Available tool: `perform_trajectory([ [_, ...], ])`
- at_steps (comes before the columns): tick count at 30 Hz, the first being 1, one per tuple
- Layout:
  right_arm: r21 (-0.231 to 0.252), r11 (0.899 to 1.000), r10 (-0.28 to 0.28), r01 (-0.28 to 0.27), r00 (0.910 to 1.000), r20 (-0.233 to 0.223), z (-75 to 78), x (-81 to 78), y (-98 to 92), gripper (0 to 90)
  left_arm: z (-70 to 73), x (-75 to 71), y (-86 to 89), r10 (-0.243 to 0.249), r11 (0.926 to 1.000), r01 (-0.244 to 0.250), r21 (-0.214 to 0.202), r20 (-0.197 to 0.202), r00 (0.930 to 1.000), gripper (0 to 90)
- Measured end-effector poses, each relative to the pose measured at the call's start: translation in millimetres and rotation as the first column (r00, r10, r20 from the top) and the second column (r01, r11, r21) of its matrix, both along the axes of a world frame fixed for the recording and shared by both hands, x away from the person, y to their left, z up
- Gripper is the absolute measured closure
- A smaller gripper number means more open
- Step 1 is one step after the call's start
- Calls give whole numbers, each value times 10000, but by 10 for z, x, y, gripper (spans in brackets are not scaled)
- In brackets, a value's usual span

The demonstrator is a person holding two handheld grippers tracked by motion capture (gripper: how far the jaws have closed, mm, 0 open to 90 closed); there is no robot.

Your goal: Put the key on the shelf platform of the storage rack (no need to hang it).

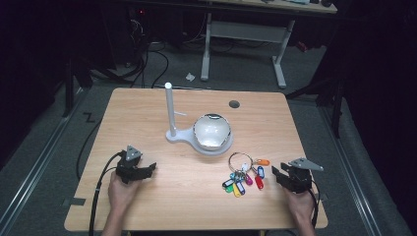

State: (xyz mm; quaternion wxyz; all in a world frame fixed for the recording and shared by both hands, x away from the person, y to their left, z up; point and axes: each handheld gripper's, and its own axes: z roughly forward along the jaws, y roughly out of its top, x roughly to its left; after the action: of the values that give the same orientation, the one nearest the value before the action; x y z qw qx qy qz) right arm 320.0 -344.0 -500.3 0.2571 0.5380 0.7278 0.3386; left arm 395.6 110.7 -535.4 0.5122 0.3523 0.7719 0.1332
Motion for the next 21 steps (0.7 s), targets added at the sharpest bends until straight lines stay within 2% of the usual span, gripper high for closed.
perform_trajectory([
  [4,-62,9979,647,-647,9979,28,56,9,127,598,1,1,1,10,10000,-10,-9,-3,10000,284],
  [7,-6,9948,1021,-1021,9947,-113,68,33,223,618,0,2,-1,37,10000,-37,1,-3,10000,284],
  [21,61,9841,1774,-1774,9825,-564,-17,209,489,667,2,2,-5,85,10000,-85,-31,-37,10000,284],
])
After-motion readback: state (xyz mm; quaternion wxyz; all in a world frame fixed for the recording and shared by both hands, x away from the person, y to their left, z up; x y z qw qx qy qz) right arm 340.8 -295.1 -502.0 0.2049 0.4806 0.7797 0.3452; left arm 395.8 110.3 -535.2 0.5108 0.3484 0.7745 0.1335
